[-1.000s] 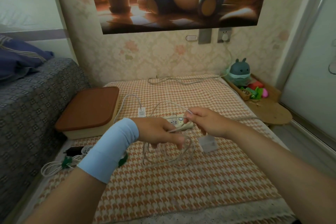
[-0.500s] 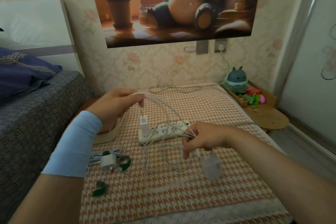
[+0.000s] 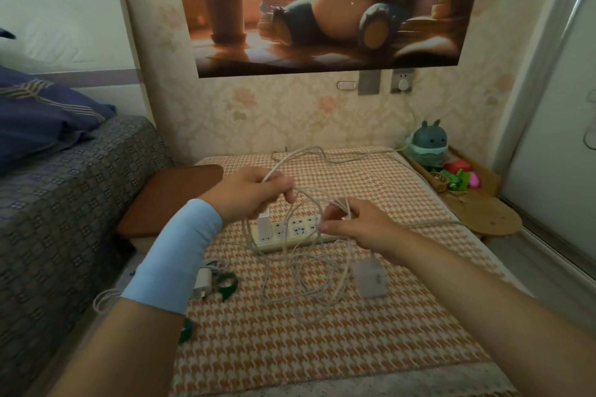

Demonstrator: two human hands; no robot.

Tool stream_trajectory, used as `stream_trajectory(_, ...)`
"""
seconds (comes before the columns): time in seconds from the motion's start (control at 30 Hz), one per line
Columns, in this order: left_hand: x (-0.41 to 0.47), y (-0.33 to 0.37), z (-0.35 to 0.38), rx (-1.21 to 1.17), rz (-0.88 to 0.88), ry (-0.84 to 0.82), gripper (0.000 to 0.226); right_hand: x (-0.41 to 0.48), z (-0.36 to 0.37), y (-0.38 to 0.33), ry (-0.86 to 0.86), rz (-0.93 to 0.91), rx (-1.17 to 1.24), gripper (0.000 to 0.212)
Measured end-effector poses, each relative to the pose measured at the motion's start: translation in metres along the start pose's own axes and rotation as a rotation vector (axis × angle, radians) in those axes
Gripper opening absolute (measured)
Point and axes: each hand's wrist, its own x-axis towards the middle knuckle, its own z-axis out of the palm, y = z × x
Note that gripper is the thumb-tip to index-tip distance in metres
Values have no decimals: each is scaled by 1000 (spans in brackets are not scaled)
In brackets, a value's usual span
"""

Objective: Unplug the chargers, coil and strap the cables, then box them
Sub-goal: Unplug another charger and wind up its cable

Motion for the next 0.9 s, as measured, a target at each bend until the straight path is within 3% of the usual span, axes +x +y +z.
stream_trajectory(0.07,2,4,10,-61,-28,-120,34,6,5,1,94,-42,30,34)
stream_trajectory(0.17,6,4,24,-93,-9,-116,33,10,7,-2,-26,-24,165,39)
stream_trajectory(0.27,9,2,20,-139,26,-7,30,9,3,-1,-165,9,200,25)
stream_trajectory(0.4,-2,-11,-14,-239,48,132,39,2,-11,-1,-324,57,-53,6)
stream_trajectory(0.5,-13,-18,-39,-358,-85,408,50,-2,-24,7,-503,153,-139,2)
stream_trajectory(0.6,-13,-41,-48,20,-155,690,46,1,-32,14,-583,259,-159,6)
stream_trajectory(0.73,-6,-69,-43,212,-206,824,54,6,-35,11,-684,286,-164,31)
stream_trajectory(0.8,-3,-75,-46,327,-255,808,58,9,-36,12,-723,300,-106,35)
stream_trajectory(0.9,-1,-80,-48,582,-389,646,58,10,-36,9,-786,358,53,26)
